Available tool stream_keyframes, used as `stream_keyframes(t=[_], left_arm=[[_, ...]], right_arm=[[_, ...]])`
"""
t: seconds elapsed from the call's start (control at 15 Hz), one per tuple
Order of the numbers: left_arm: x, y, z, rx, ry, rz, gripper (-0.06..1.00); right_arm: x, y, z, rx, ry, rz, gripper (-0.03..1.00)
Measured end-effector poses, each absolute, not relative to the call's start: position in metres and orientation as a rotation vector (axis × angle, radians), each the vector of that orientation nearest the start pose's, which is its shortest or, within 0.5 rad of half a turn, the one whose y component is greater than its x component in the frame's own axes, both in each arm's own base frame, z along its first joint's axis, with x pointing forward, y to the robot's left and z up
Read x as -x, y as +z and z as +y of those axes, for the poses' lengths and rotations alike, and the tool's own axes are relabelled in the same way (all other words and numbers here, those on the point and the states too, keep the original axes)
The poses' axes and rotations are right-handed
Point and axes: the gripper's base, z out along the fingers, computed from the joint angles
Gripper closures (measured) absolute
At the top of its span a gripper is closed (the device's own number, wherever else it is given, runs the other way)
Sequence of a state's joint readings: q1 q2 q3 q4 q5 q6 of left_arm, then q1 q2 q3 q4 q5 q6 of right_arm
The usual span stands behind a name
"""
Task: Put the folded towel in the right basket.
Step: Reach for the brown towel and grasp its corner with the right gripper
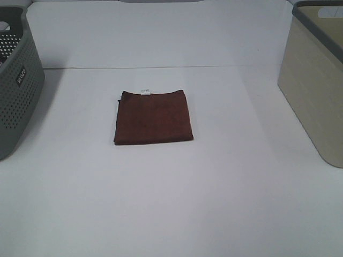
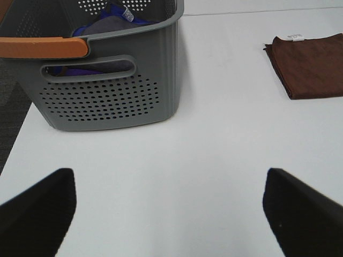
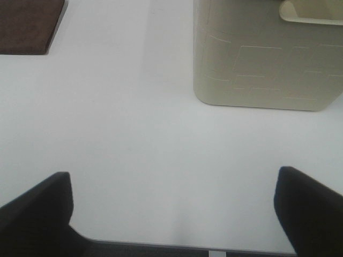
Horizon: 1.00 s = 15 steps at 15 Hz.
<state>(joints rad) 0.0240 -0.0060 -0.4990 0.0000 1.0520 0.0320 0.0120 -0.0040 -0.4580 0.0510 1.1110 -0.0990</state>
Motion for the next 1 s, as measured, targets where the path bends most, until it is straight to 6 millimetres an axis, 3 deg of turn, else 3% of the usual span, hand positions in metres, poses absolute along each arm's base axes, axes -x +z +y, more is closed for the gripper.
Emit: stream_keyframes(t=[1.0], left_arm=[[0.0053, 0.2777, -0.0001, -0.008, 0.035, 2.031, 0.06]], right_arm=[[0.0033, 0.2617, 0.0041, 0.121, 0.011, 2.128, -0.01]])
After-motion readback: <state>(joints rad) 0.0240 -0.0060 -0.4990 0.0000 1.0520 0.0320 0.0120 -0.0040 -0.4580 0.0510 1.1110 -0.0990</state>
